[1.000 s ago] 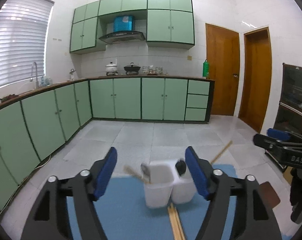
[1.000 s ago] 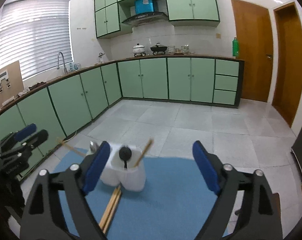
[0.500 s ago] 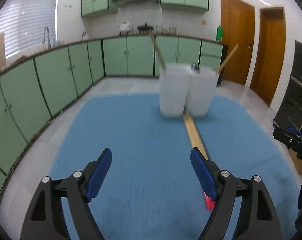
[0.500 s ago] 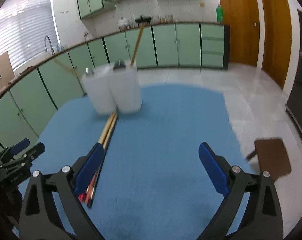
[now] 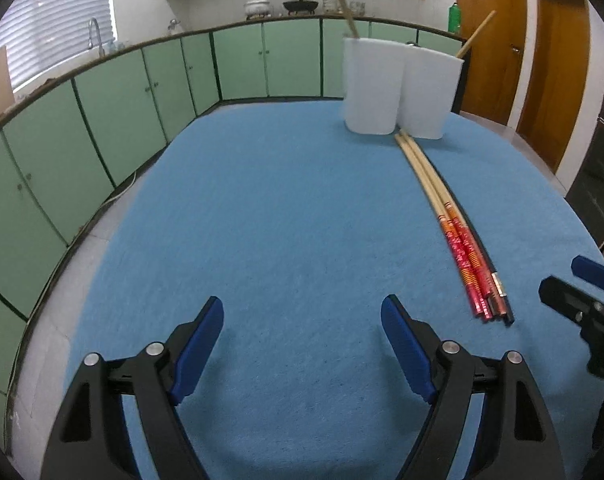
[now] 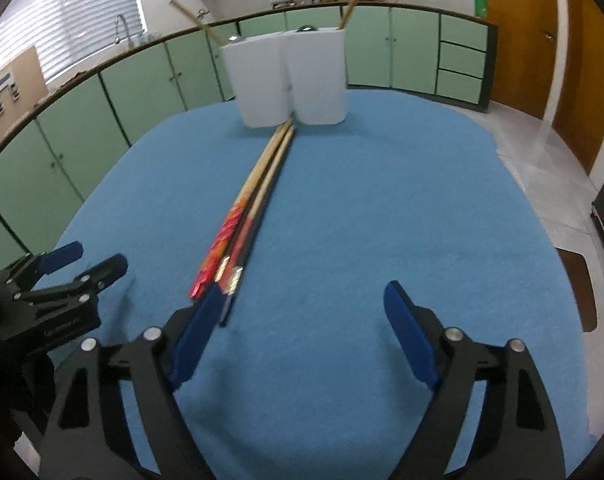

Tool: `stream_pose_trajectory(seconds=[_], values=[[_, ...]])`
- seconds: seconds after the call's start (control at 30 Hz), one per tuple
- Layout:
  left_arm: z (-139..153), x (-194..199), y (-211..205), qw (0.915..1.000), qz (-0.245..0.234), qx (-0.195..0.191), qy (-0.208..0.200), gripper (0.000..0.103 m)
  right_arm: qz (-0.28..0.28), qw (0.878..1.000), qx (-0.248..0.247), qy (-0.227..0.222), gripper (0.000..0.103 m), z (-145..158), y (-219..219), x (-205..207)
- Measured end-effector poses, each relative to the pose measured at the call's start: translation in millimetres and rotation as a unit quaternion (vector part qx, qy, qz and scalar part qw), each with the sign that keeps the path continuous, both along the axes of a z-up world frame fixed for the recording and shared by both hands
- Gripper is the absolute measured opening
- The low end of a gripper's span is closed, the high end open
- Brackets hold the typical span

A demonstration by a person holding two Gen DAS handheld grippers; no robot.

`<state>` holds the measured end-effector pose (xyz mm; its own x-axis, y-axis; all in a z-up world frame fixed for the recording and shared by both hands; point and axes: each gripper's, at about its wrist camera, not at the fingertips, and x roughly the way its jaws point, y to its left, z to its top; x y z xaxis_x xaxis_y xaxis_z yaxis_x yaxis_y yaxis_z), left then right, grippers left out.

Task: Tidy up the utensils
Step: 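Move both open tools back toward the remaining chopsticks, then close the right tool on the black chopstick while the left tool grasps a red chopstick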

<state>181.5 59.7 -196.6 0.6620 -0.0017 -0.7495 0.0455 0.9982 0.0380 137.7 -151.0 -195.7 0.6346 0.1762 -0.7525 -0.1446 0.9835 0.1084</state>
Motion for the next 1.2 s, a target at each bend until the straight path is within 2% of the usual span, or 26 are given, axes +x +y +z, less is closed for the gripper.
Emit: stream_pose_trajectory(seconds=[0.27,0.37,0.53,0.67,0.83,0.9,0.97,1.03,1.1,1.2], values=[[-6,6,5,0.9997,0.010,-0.006,0.020,0.080,0.028,0.999,-0.011,0.015,0.065,-3,21,0],[-7,10,4,0.9996,0.010,-0.008,0.026,0.080,0.032,0.999,-0.035,0.026,0.063,-9,28,2],[-8,9,6,0.9995,0.010,-0.010,0.030,0.082,0.013,0.998,-0.052,0.022,0.060,-8,18,3],[-8,7,5,0.9995,0.010,-0.008,0.030,0.082,-0.006,0.999,-0.033,0.021,0.058,-5,0,1],[-9,6,4,0.9995,0.009,-0.005,0.029,0.083,0.013,1.000,-0.002,0.018,0.052,-4,3,-4],[-9,6,4,0.9995,0.009,-0.005,0.029,0.083,0.018,1.000,-0.006,0.023,0.043,-9,8,-3],[-9,7,4,0.9995,0.009,-0.005,0.030,0.083,0.015,1.000,-0.008,0.022,0.038,-9,9,-1],[-9,6,5,0.9995,0.009,-0.006,0.031,0.083,0.014,1.000,-0.004,0.024,0.026,-9,8,2],[-8,6,4,0.9995,0.007,-0.004,0.032,0.084,0.017,1.000,0.004,0.025,0.010,-10,6,4],[-7,4,1,0.9995,-0.002,-0.001,0.031,0.084,0.018,0.999,0.015,0.026,0.006,-11,2,6]])
